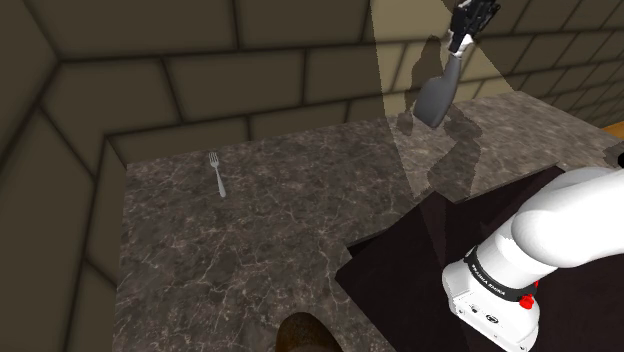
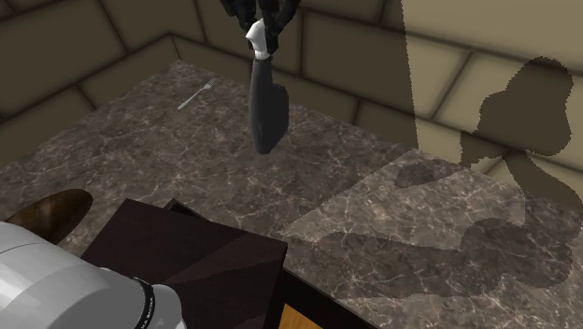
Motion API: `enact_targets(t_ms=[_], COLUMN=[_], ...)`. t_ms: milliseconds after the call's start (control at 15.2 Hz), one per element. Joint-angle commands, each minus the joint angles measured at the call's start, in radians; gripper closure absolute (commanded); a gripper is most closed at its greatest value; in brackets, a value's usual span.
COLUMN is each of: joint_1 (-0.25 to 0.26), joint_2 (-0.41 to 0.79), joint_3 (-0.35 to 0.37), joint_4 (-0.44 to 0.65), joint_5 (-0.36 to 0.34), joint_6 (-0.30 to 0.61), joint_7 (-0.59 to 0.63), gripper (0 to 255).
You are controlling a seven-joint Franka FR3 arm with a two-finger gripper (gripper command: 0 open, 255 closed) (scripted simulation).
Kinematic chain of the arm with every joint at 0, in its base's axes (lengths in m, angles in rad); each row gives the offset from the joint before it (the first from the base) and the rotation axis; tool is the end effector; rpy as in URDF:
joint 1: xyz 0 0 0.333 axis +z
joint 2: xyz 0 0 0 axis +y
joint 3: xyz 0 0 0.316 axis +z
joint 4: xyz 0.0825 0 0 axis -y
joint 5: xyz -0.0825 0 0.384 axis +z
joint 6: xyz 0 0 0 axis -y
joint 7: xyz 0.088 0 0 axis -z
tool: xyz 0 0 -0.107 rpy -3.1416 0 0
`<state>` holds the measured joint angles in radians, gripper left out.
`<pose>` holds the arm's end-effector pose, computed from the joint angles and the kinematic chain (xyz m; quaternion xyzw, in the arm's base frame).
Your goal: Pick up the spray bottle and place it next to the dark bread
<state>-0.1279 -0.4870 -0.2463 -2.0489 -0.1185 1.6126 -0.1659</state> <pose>0.3656 -0.1809 0.6267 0.9958 -0.0899 0.0179 0.0068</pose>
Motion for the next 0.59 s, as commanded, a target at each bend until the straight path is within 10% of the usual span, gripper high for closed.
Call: enact_targets(t_ms=[0,528], joint_1=[0.002,0.008], joint_2=[0.007,-0.188], joint_3=[0.002,0.095], joint_4=[0.031,-0.095], joint_5=[0.002,0.016], joint_6=[-0.025,-0.101], joint_7=[0.0,0.097], gripper=[255,255])
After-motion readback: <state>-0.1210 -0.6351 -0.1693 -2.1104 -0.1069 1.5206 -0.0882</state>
